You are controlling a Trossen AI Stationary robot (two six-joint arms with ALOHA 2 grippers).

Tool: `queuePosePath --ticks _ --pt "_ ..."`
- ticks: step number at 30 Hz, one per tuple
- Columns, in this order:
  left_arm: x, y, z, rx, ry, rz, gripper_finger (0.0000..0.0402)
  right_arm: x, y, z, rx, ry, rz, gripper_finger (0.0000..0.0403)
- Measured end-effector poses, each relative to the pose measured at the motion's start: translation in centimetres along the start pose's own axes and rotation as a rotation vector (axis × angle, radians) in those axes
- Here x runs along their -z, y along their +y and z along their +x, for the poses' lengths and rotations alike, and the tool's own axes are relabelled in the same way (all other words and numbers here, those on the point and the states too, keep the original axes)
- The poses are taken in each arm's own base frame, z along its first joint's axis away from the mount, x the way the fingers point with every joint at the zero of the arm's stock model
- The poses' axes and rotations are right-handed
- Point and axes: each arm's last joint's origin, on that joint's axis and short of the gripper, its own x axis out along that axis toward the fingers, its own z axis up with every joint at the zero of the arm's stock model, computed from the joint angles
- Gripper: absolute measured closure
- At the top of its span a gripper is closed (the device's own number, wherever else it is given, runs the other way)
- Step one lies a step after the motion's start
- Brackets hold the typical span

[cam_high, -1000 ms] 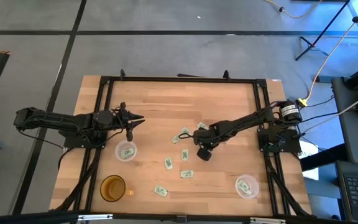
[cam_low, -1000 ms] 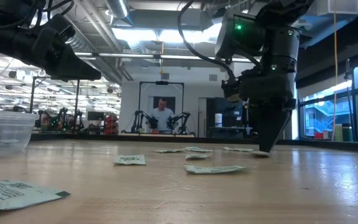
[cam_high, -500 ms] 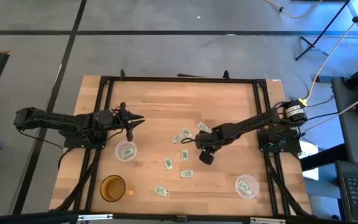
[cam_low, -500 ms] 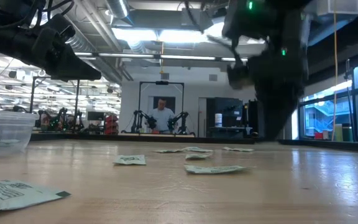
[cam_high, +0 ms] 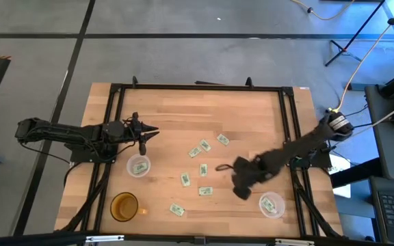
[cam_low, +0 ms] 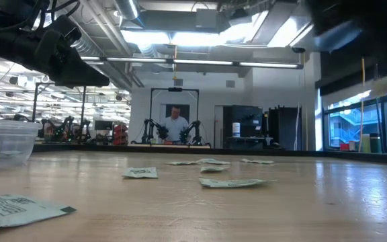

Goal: Pick and place items into bin
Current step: Put the green stevia packet into the right transparent bin

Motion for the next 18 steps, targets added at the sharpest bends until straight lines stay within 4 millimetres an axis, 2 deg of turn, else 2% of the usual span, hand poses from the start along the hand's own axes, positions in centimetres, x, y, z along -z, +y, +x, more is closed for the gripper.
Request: queuePosePath --ticks 5,10,14,18 --pt "0.0 0.0 0.0 0.000 0.000 0.000 0.0329 5.8 1.4 -1.3 -0.033 0.046 0.172 0.0403" --pt "0.0 0.0 0.0 0.000 0.000 0.000 0.0329 10.4 1.0 -1.0 0.064 0.061 0.312 0.0403" --pt "0.0 0.0 0.0 0.000 0.000 0.000 0.0329 12.8 0.5 -0.4 0.092 0.048 0.388 0.0400" --pt "0.0 0.0 0.0 0.000 0.000 0.000 0.0329 14.0 -0.3 0.5 0.133 0.033 0.449 0.0401"
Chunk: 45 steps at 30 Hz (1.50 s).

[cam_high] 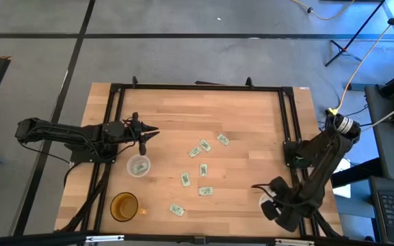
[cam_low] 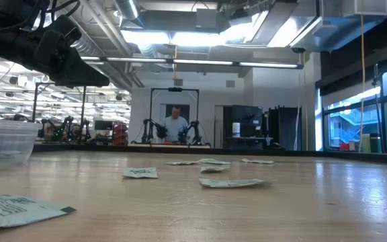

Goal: Pick and place items into bin
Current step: Put the green stevia packet into the right transparent bin

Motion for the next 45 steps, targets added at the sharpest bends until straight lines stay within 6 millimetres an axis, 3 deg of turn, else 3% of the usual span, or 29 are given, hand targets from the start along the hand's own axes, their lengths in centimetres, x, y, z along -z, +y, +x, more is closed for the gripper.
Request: queuePosePath --ticks 11,23,34,37,41,45 --pt "0.0 0.0 0.0 0.000 0.000 0.000 0.0329 0.1 -0.6 2.7 -0.033 0.019 0.021 0.0394" --pt "0.0 0.0 0.0 0.000 0.000 0.000 0.0329 0.0 -0.8 3.0 -0.029 0.016 0.015 0.0384" --pt "0.0 0.0 0.0 0.000 0.000 0.000 0.0329 -0.1 -0.7 2.9 -0.028 0.015 -0.006 0.0311" --pt "0.0 0.0 0.0 0.000 0.000 0.000 0.0329 -0.3 -0.2 2.5 -0.041 0.024 -0.009 0.0296" --pt "0.0 0.0 0.0 0.000 0.000 0.000 0.0329 -0.5 1.0 0.2 -0.121 0.058 -0.053 0.0292" --pt "0.0 0.0 0.0 0.000 -0.001 0.000 0.0329 -2.2 1.7 -1.9 -0.177 -0.062 -0.146 0.0292"
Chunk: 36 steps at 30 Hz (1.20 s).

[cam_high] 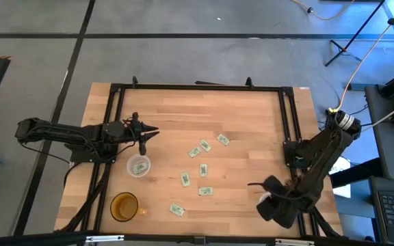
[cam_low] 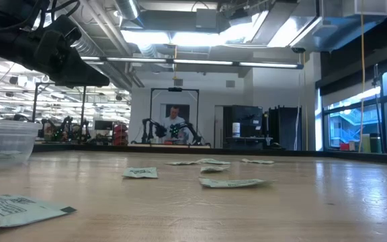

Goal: Pick and place items into bin
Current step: Put the green stevia packet into the right transparent bin

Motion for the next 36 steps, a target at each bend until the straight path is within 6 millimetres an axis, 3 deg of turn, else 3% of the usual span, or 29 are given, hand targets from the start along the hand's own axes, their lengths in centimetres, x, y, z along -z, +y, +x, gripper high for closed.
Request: queuePosePath --ticks 3,8,23,30,36 --pt "0.0 0.0 0.0 0.000 0.000 0.000 0.0329 -2.1 0.5 -0.2 0.001 -0.080 -0.078 0.0292" --pt "0.0 0.0 0.0 0.000 0.000 0.000 0.0329 -6.3 1.0 0.3 0.036 0.020 -0.189 0.0292" --pt "0.0 0.0 0.0 0.000 0.000 0.000 0.0329 -22.6 -0.8 1.4 -0.019 -0.187 -0.528 0.0292" --pt "0.0 0.0 0.0 -0.001 0.003 0.008 0.0329 -27.5 -3.1 5.1 0.092 -0.129 -0.538 0.0292" --pt "0.1 0.0 0.0 -0.001 0.006 0.010 0.0329 -29.9 -4.6 8.5 0.152 -0.064 -0.504 0.0292"
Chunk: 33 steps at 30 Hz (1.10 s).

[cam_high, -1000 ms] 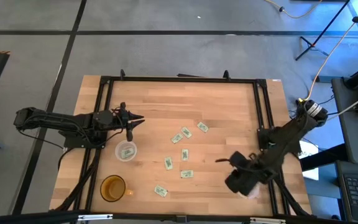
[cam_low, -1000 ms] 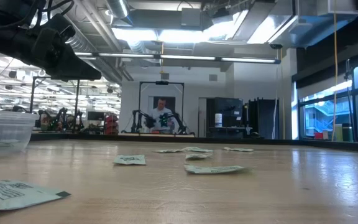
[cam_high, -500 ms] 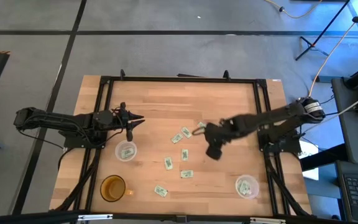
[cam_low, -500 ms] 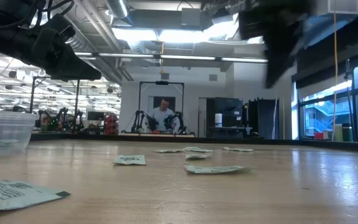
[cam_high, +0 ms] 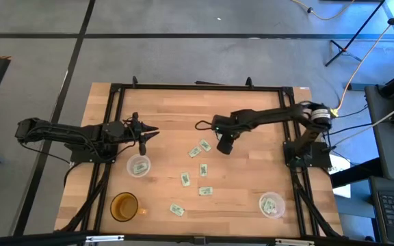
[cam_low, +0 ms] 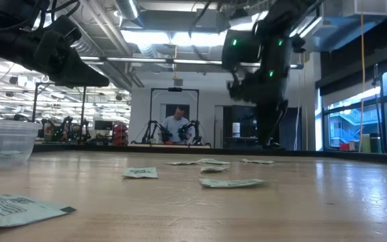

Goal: Pick and place items into bin
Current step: Put the green stevia packet into the right transparent bin

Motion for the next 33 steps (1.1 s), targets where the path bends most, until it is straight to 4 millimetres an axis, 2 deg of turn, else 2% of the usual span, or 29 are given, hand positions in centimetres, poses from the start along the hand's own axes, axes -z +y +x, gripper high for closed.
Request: queuePosePath --ticks 7,13,26,29,33 --pt "0.0 0.0 0.0 0.000 0.004 0.002 0.0329 -0.5 -0.8 2.9 -0.031 0.067 0.025 0.0292" --pt "0.2 0.0 0.0 -0.002 0.024 0.008 0.0329 -0.8 -0.6 3.5 -0.034 0.055 0.023 0.0295" --pt "0.2 0.0 0.0 -0.002 0.024 0.008 0.0329 -0.8 -0.5 3.4 -0.034 0.046 0.019 0.0382" --pt "0.2 0.0 0.0 -0.002 0.023 0.008 0.0329 -0.5 -0.2 2.7 -0.038 0.041 0.006 0.0392" --pt "0.2 0.0 0.0 -0.002 0.023 0.008 0.0329 -0.2 0.6 0.4 -0.063 -0.012 -0.003 0.0392"
